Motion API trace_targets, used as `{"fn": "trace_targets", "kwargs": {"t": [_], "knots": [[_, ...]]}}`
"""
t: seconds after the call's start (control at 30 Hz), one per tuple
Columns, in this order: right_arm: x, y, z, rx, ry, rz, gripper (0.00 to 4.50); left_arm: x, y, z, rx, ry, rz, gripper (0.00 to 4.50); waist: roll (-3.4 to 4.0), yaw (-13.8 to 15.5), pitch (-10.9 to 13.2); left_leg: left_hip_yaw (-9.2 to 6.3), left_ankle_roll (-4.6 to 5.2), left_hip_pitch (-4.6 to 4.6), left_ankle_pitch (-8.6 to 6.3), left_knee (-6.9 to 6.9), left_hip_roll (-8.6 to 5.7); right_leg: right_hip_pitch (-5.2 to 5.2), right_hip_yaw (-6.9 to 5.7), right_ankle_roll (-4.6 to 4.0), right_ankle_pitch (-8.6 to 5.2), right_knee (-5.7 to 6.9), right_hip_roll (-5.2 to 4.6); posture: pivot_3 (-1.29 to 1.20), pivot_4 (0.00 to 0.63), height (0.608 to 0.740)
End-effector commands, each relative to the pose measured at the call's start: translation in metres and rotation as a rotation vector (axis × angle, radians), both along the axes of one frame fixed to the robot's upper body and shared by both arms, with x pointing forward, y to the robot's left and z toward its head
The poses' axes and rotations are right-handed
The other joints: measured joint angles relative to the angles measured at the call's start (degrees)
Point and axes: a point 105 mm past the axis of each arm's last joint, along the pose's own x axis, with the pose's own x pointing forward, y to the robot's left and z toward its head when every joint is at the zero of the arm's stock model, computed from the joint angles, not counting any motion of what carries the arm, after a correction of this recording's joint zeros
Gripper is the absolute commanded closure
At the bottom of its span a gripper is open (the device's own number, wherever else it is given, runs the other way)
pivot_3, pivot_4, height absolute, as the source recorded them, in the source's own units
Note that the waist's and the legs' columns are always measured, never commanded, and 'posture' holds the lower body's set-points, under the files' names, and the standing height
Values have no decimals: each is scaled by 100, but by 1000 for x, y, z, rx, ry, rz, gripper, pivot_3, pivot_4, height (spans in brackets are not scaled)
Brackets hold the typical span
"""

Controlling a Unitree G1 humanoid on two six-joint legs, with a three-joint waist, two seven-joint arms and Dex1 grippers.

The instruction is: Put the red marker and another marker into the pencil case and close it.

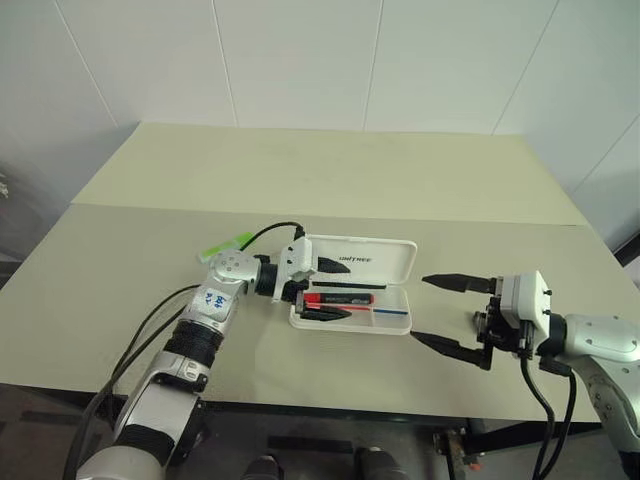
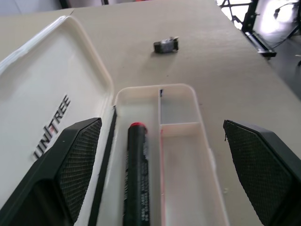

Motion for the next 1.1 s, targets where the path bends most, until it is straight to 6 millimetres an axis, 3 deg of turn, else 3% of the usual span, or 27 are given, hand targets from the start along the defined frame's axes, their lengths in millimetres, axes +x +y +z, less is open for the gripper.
{"fn": "trace_targets", "kwargs": {"t": [0.03,0.13,0.3,0.43,0.5,0.63,0.83,0.97,1.1], "knots": [[1,3,4,12,-14,24,0,-10,9,11,-41,-19,-1,55,0,-9,0,0,0,1,0,-1,1,0,0,1,0,2,0,0,150,740],[3,5,4,13,-11,39,0,-7,21,15,-75,-45,75,55,0,18,0,-1,0,0,0,3,1,0,0,0,0,3,0,0,150,740],[7,7,4,10,-7,63,0,-12,58,22,-134,-17,194,55,0,-14,0,-1,1,3,0,4,1,2,1,-3,0,4,0,0,150,740],[9,10,5,9,-6,90,0,-16,108,27,-122,-21,313,55,0,-33,0,-1,0,4,0,0,3,0,-1,-3,0,6,-1,0,150,740],[10,10,4,7,-4,97,0,-19,119,30,-121,-24,334,55,0,-24,0,-1,0,4,0,0,4,0,-1,-14,-6,5,0,0,150,740],[13,11,5,3,-4,112,0,-17,164,33,-96,-54,474,55,0,-4,0,-1,0,3,0,2,4,1,-2,-48,-24,3,-2,0,150,740],[16,12,6,-2,-5,125,0,9,208,40,-197,-80,731,55,0,21,0,-3,0,3,0,2,4,1,-4,-51,-25,3,-2,0,150,740],[17,12,6,-4,-9,120,0,28,230,29,-220,-54,881,55,0,19,0,-2,0,3,0,2,3,1,-4,-33,-15,4,-2,0,150,740],[16,10,8,-4,-15,106,0,41,236,13,-207,13,939,55,0,16,0,-2,0,3,0,0,3,0,-6,-10,-3,4,-2,0,150,740]]}}
